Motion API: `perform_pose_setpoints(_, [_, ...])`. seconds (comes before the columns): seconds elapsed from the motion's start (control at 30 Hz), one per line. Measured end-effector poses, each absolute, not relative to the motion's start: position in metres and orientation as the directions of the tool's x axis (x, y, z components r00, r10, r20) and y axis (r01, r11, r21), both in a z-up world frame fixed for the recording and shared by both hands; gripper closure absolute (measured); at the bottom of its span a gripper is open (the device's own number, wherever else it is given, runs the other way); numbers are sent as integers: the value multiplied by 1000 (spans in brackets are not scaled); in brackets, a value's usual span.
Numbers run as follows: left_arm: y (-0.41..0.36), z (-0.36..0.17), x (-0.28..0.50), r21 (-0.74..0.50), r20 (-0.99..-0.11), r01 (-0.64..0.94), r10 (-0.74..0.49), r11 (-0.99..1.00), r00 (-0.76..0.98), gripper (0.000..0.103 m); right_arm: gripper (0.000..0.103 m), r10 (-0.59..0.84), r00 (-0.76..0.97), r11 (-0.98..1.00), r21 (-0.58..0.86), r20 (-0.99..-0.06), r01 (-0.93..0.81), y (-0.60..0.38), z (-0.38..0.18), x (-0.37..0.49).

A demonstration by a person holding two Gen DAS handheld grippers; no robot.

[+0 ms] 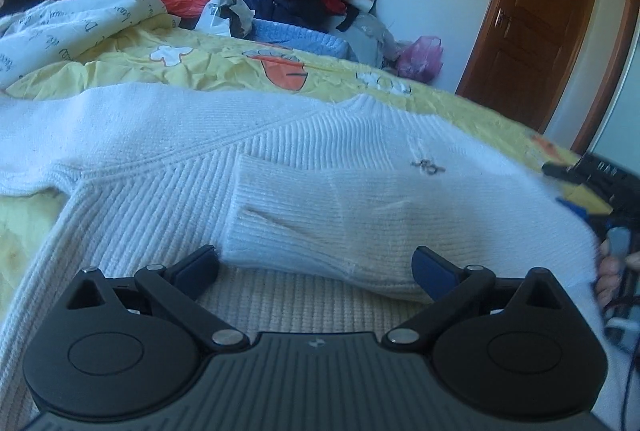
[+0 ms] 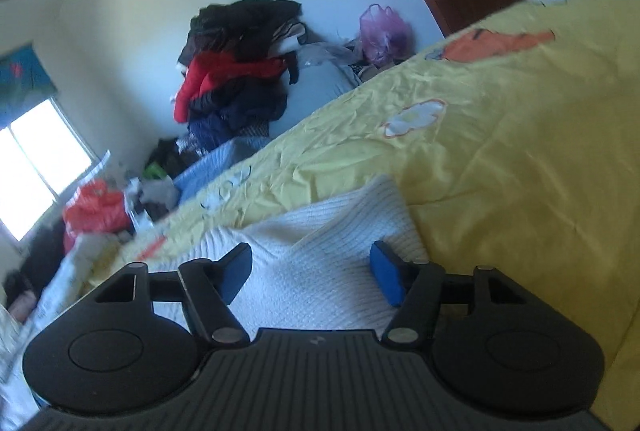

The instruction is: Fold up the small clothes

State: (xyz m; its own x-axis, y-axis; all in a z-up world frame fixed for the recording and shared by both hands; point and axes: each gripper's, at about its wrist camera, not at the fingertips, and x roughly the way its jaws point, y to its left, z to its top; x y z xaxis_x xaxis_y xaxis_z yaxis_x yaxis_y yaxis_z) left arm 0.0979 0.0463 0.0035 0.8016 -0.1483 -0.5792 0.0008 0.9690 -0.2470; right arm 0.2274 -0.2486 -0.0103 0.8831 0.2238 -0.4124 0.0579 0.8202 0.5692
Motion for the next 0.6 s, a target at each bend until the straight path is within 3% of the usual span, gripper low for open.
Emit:
perform_pose_setpoints(0.17, [93, 23, 56, -347, -489, -26, -157, 938, 858, 0, 35, 258, 886, 771, 634, -385, 51, -255, -13, 227])
perform_pose_setpoints(0.23, [127, 31, 33, -328, -429, -85, -68, 941, 901, 0, 34, 267, 888, 755, 654, -373, 47, -257, -13, 226])
perform_pose_setpoints(0.33, [197, 35, 18, -367, -407, -249, 86, 896, 909, 0, 34, 271, 889, 748, 662, -368, 46, -257, -15, 225])
perform_pose_setpoints(0.43, [284, 32, 12, -504, -456, -471, 240, 724, 857, 0, 33, 275, 892, 741, 671, -360, 43, -257, -16, 223])
perform_pose_setpoints(0.5, [340, 20, 7, -652, -464, -512, 239, 559, 853, 0, 33, 277, 893, 732, 680, -354, 43, -258, -18, 223])
perform_pose_setpoints(0.6, [395, 1, 7, -778, -470, -506, 191, 371, 862, 0, 32, 278, 894, 730, 682, -351, 41, -258, -18, 223])
